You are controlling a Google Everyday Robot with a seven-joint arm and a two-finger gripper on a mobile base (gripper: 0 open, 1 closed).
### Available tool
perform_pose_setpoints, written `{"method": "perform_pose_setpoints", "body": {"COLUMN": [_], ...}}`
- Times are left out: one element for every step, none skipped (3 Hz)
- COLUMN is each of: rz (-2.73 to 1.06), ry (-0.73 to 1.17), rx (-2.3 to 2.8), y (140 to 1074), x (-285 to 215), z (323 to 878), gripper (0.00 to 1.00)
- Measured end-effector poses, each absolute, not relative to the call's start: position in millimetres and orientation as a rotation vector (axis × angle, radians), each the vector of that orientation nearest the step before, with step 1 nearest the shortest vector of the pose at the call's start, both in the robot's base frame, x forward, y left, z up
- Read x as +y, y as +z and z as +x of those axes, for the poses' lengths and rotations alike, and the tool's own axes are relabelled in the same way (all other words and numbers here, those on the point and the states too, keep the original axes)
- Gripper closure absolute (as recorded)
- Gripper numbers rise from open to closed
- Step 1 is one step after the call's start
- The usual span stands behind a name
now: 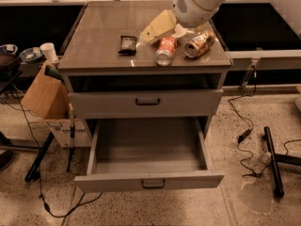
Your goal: Place coke can into middle drawer
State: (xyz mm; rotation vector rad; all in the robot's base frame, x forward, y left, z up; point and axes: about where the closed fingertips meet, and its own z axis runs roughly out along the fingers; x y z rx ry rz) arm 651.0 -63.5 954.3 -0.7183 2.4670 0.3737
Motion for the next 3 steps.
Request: {"method": "perform_pose_setpoints", "body": {"rz": [-0.656,-0.605,-0.525], "ry": [0.406,0.382,0.322], "rx": [2.490,2.524,2.570], "y": [938,920,905], "x": [-45,-34,-42], "z": [652,667,688], "gripper": [0.18,0.31,0.32]}}
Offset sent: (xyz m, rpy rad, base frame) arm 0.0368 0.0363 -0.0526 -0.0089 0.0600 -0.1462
